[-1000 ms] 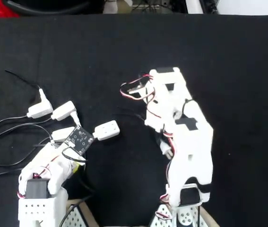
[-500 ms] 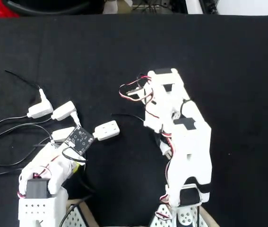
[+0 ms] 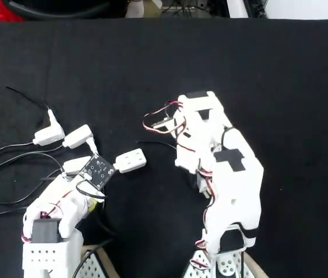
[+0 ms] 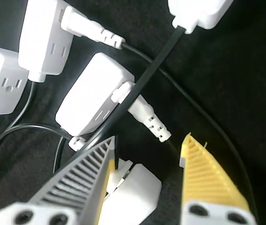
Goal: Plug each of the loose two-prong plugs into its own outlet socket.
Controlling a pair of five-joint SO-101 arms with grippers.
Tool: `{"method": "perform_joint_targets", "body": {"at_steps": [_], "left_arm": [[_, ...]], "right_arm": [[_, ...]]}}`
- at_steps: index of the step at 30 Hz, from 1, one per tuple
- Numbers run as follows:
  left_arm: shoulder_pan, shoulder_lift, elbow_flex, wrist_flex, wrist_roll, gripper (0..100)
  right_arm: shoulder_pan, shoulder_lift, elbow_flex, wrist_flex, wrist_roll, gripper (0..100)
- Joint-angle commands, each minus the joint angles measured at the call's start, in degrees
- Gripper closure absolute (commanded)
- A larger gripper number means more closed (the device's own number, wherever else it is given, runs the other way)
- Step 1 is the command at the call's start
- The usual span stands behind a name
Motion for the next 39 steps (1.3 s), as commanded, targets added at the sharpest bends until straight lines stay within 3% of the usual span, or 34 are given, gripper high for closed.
{"method": "perform_joint_targets", "body": {"at_steps": [1, 8, 14, 23, 33, 39], "left_arm": [[-0.22, 0.26, -0.48, 0.00, -0.18, 78], [-0.22, 0.26, -0.48, 0.00, -0.18, 78], [-0.22, 0.26, -0.48, 0.00, -0.26, 78], [-0.22, 0.26, -0.48, 0.00, -0.26, 78], [-0.22, 0.26, -0.48, 0.18, -0.26, 78], [-0.22, 0.26, -0.57, 0.18, -0.26, 78]], "right_arm": [[-0.26, -2.24, 1.19, 1.49, 0.26, 80.5], [-0.26, 0.84, 0.84, 1.41, 0.26, 81.2], [-0.09, 1.01, 0.92, 0.70, 0.26, 98.6], [0.18, -2.86, 0.75, 0.79, -0.09, 98.7], [-2.02, -16.22, 11.82, -1.67, 0.26, 97.9], [-2.20, -8.40, 11.65, -4.92, 0.26, 81.6]]}}
